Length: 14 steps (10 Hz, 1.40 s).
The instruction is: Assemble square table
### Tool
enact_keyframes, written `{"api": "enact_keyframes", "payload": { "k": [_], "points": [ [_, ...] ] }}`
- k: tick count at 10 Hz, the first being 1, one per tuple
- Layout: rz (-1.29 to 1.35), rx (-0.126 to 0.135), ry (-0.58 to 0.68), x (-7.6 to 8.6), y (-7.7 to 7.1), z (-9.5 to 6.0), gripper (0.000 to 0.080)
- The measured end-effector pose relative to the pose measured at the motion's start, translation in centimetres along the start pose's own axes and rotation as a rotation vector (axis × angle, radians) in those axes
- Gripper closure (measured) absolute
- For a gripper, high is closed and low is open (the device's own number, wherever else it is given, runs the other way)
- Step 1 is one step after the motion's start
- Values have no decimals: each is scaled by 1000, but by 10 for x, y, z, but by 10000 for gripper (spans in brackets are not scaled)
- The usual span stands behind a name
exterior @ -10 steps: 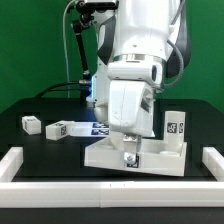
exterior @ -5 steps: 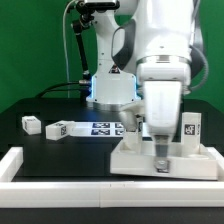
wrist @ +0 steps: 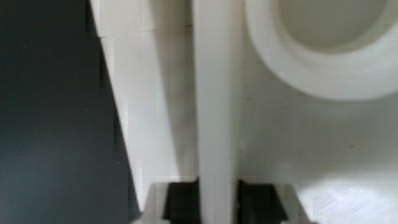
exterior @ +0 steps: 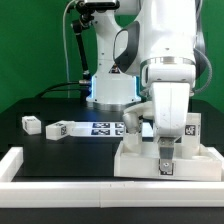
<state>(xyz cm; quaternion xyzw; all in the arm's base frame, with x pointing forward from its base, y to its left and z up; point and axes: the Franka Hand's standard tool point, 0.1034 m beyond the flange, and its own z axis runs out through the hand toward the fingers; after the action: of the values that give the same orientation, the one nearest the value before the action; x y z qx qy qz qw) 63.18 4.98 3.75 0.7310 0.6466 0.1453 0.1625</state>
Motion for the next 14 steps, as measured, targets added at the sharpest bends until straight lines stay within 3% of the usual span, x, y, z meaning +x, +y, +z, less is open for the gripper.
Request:
{"api": "enact_keyframes", "payload": {
  "k": [2,5,6,7,8,9,10,11,14],
  "points": [
    [-78,-24,12,14,2,11,702],
    [-88,-18,-6,13,4,11,691],
    [-86,-18,-7,13,4,12,597],
    [-86,-17,-7,13,3,12,597],
    [-86,-17,-7,13,3,12,397],
    [-86,-17,-7,13,3,12,261],
    [-85,-17,-7,12,3,12,261],
    [-85,-17,-7,12,3,12,170],
    [-85,-17,-7,12,3,12,151]
  ]
}}
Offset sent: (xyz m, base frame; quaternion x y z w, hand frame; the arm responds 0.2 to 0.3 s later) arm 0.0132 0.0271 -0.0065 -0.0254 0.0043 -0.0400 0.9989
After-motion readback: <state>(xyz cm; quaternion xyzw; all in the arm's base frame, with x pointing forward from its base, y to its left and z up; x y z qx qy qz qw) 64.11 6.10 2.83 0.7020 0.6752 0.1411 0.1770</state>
